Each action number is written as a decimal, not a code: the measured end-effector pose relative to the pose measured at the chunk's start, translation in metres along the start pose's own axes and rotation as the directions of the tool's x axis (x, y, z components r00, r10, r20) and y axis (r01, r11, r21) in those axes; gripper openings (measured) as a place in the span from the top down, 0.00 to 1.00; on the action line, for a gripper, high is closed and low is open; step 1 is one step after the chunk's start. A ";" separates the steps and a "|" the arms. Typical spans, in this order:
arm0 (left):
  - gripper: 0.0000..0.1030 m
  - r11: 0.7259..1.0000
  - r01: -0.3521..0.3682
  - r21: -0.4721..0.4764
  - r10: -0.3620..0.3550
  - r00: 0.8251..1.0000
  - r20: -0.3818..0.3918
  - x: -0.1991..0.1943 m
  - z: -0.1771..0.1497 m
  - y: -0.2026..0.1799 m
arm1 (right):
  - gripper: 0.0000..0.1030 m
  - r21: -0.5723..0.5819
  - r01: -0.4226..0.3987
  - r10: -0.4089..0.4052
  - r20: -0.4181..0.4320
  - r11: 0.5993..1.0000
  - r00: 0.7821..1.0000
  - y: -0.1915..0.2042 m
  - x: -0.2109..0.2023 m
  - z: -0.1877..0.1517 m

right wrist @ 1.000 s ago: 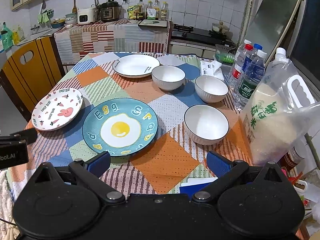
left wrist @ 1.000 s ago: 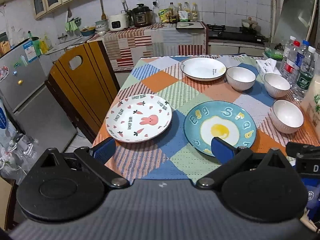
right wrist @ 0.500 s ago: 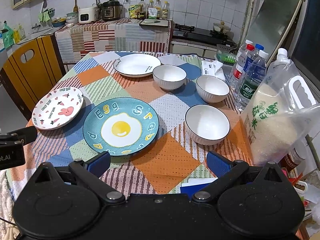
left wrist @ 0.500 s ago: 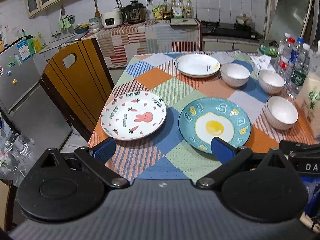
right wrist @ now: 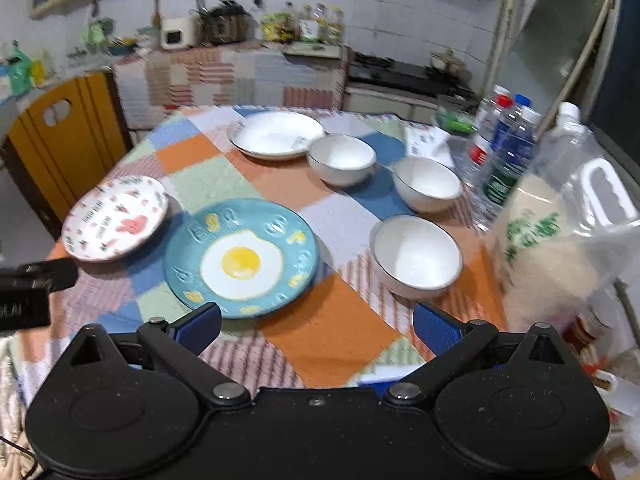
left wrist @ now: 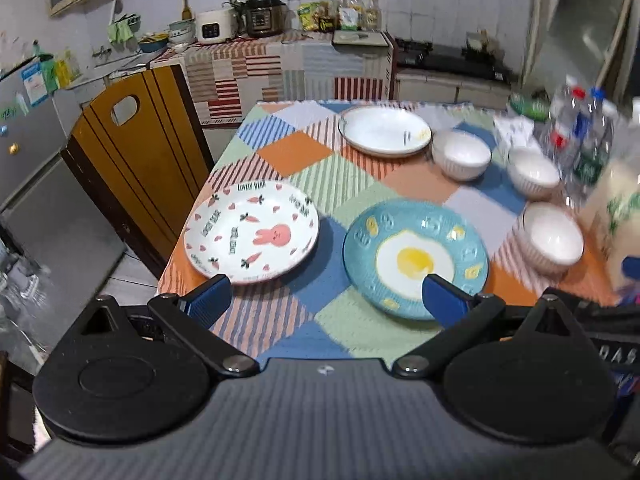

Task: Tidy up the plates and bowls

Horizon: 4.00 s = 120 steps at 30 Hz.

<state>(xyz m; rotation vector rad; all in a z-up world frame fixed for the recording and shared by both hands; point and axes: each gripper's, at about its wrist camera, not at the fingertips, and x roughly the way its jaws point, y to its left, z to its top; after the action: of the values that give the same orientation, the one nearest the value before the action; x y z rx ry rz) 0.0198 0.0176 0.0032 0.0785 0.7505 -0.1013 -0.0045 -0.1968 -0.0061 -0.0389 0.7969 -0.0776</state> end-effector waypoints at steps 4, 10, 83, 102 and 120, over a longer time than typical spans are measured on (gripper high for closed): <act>0.00 1.000 -0.015 0.019 0.015 0.999 0.031 0.011 0.011 0.004 | 0.00 -0.085 -0.057 0.070 0.164 0.995 0.984 -0.003 0.006 0.000; 0.00 0.997 0.029 0.077 -0.029 1.000 -0.008 0.059 0.006 0.003 | 0.01 -0.128 -0.018 0.050 0.254 0.992 0.966 -0.012 0.053 -0.005; 0.61 0.959 0.176 0.220 -0.126 0.966 -0.224 0.212 0.078 -0.020 | 0.59 0.038 -0.286 0.289 -0.096 0.957 0.953 -0.051 0.190 0.065; 0.36 0.933 0.200 0.298 -0.170 0.978 -0.124 0.118 0.076 0.109 | 0.10 -0.396 -0.349 0.447 0.186 0.849 0.875 0.044 0.075 0.105; 0.36 0.975 0.190 0.115 -0.162 0.963 -0.215 0.210 0.038 0.184 | 0.23 -0.070 -0.498 0.497 -0.039 0.864 0.867 0.110 0.194 0.070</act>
<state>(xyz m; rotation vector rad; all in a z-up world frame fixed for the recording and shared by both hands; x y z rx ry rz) 0.2206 0.1828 -0.1063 0.1527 0.9555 -0.3181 0.1863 -0.1030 -0.1027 0.0963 0.8083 0.4470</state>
